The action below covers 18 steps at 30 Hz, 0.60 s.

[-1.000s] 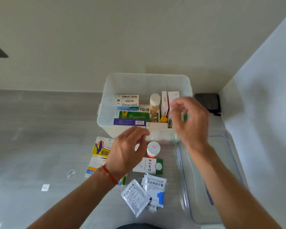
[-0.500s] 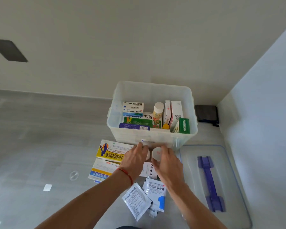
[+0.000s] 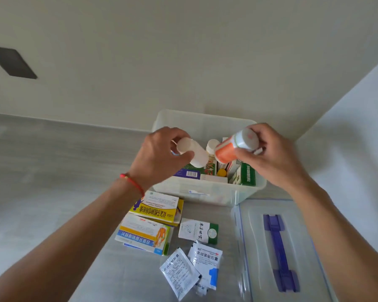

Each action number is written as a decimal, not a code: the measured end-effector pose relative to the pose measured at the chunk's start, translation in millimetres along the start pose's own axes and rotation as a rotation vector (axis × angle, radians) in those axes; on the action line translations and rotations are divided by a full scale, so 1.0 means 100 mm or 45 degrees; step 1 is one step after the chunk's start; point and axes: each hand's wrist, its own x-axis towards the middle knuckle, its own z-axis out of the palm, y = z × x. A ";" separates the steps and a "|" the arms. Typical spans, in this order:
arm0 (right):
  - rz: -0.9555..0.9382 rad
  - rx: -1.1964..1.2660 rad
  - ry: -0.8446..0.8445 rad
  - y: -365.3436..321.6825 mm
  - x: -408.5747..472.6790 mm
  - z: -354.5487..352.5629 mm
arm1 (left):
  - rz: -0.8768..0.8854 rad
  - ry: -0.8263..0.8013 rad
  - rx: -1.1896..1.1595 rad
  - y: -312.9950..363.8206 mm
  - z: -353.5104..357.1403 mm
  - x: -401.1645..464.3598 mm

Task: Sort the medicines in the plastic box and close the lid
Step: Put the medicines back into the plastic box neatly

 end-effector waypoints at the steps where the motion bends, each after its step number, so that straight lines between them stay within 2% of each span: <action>1: 0.024 -0.050 -0.086 0.06 0.18 0.10 | -0.021 -0.040 0.076 -0.08 0.11 0.12; 4: 0.040 -0.221 -0.359 0.23 0.62 0.46 | -0.067 -0.165 0.273 -0.33 0.45 0.41; 9: -0.097 -0.599 -0.526 0.49 0.93 0.92 | -0.144 -0.297 0.341 -0.53 0.84 0.66; 18: -0.312 -1.002 -0.473 0.72 0.92 1.13 | -0.004 -0.716 0.716 -0.44 1.25 0.82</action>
